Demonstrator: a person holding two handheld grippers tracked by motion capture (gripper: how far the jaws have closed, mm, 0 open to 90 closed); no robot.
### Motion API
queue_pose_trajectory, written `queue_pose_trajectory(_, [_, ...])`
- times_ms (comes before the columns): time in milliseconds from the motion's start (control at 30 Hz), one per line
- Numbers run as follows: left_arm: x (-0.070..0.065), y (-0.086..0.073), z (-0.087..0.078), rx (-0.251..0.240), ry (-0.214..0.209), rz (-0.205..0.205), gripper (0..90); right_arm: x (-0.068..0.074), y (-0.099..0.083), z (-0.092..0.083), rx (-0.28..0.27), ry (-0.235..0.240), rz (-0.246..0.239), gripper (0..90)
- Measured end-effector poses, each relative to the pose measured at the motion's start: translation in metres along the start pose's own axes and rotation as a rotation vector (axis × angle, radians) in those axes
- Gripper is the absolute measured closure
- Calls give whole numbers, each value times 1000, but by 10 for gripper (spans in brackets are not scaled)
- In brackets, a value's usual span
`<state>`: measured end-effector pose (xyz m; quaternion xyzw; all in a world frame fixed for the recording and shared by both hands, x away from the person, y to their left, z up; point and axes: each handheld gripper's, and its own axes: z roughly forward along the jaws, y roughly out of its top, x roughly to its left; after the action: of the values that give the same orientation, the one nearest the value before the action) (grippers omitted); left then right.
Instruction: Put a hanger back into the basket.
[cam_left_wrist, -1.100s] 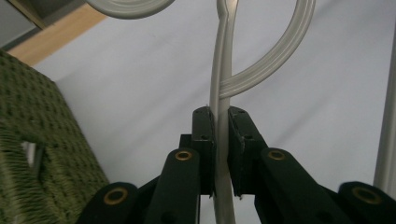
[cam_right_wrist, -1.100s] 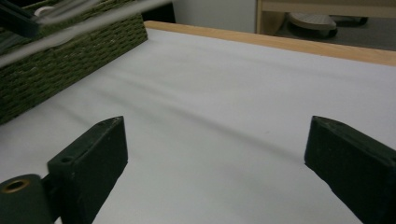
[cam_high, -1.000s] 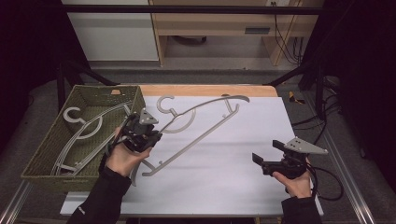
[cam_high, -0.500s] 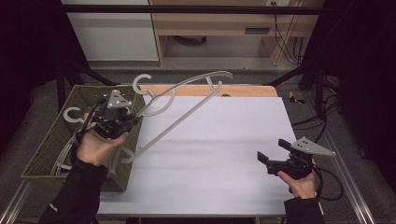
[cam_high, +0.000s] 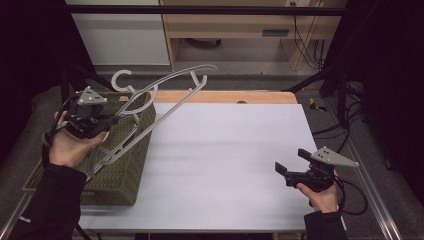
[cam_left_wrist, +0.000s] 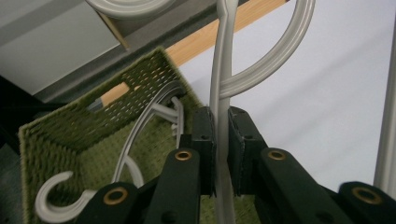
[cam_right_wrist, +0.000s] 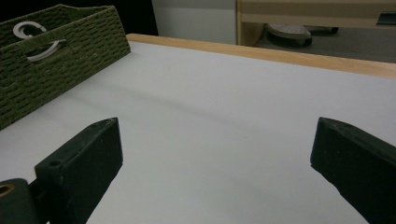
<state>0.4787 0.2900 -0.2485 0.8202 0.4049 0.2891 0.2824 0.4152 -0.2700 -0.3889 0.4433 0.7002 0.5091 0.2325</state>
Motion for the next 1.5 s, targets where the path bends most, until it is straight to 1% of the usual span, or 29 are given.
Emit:
queue_pose_trajectory(33, [4, -2, 1, 0, 6, -9, 821, 1, 0, 0, -1, 2, 8, 24])
queue_pose_trajectory(100, [12, -7, 1, 11, 25, -16, 821, 1, 0, 0, 4, 3, 7, 24])
queue_pose_trajectory(133, [16, -9, 2, 15, 37, -14, 821, 0, 0, 0, 6, 0, -2, 24])
queue_pose_trajectory(200, [24, -13, 4, 27, 64, -17, 821, 1, 0, 1, 5, -1, 2, 24])
queue_pose_trajectory(333, [39, -24, 9, 54, 115, -11, 821, 1, 0, 1, 4, 0, 1, 24])
queue_pose_trajectory(367, [43, -29, 11, 60, 119, -8, 821, 0, 0, 0, 4, 4, -4, 24])
queue_pose_trajectory(433, [49, -35, 13, 64, 125, -18, 821, 0, 0, 0, 1, 0, 5, 23])
queue_pose_trajectory(467, [52, -38, 14, 67, 129, -21, 821, 0, 0, 0, -5, 10, 19, 23])
queue_pose_trajectory(500, [54, -41, 15, 68, 130, -26, 821, 0, 0, 0, 0, 1, 10, 23])
queue_pose_trajectory(567, [59, -47, 18, 75, 142, -25, 821, -1, 0, -1, -4, 2, -3, 23])
queue_pose_trajectory(733, [69, -58, 24, 94, 169, -39, 821, 0, 0, -1, -5, 0, -5, 22])
queue_pose_trajectory(833, [77, -65, 26, 103, 176, -59, 821, 0, 0, 0, -1, -6, -1, 22])
queue_pose_trajectory(933, [84, -72, 27, 124, 199, -67, 821, 1, 0, 0, 2, 5, 11, 22])
queue_pose_trajectory(967, [86, -74, 27, 128, 202, -71, 820, -1, 0, 0, 5, 2, -3, 22])
queue_pose_trajectory(1000, [88, -77, 27, 133, 198, -74, 820, -1, 0, 1, 6, -1, -1, 22])
queue_pose_trajectory(1067, [90, -81, 29, 128, 201, -81, 820, -1, 0, 1, 8, -2, -3, 22])
queue_pose_trajectory(1133, [91, -85, 30, 135, 207, -74, 820, 0, 0, 1, 7, -2, -2, 22])
queue_pose_trajectory(1233, [93, -90, 32, 154, 226, -64, 820, -1, 0, 0, 6, -1, -3, 21])
queue_pose_trajectory(1267, [94, -92, 32, 162, 226, -73, 820, -1, 0, 0, 5, -1, -2, 21])
queue_pose_trajectory(1300, [94, -93, 32, 165, 226, -75, 820, 0, 0, 0, -2, 5, 16, 22])
queue_pose_trajectory(1400, [96, -98, 32, 174, 240, -75, 820, 0, 0, 0, -3, 5, 17, 22])
queue_pose_trajectory(1467, [97, -101, 32, 182, 249, -72, 820, -2, 0, -1, 1, -3, -9, 22])
queue_pose_trajectory(1500, [97, -103, 32, 192, 253, -69, 820, 0, 1, -1, -1, -4, 15, 22])
